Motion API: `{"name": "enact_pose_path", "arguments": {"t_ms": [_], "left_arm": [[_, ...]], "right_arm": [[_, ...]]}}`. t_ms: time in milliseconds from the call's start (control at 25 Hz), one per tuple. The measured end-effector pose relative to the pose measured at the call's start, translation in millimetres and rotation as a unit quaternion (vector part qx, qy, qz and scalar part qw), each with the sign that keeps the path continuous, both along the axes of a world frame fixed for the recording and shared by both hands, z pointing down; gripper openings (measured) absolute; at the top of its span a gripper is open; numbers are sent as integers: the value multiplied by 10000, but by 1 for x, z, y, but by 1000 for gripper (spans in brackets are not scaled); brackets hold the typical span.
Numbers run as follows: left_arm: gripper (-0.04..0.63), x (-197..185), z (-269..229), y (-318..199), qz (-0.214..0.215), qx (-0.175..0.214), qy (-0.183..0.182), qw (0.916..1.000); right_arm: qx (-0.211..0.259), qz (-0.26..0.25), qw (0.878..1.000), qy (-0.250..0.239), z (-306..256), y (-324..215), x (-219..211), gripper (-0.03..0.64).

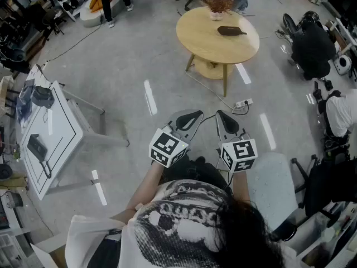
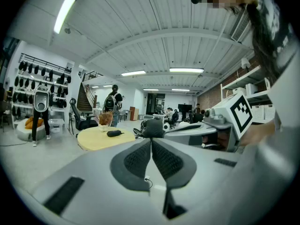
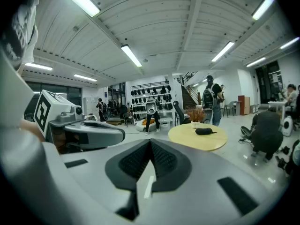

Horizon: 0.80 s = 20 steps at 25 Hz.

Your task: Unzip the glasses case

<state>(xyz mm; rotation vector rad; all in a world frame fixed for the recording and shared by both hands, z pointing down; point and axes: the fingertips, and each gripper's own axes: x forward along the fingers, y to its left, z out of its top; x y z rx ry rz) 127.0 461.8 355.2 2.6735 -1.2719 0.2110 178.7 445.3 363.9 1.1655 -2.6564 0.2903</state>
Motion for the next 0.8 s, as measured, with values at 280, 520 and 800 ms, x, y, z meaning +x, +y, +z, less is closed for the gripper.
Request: {"name": "enact_pose_path", "arguments": {"t_ms": [280,520,800], "left_arm": [[18,12,2,-1,9,-60,-40,10000],[18,20,8,-5,79,-121,-159,9998],[18,20,14,-26,92,-194,-289,9994]], "right_arm": [[27,74,9999,-133,-1,-2,13,-2],[-11,97,9999,-73,10,-4,23,-2],[-99,87,9998,-128,17,-19,25,-2]]}}
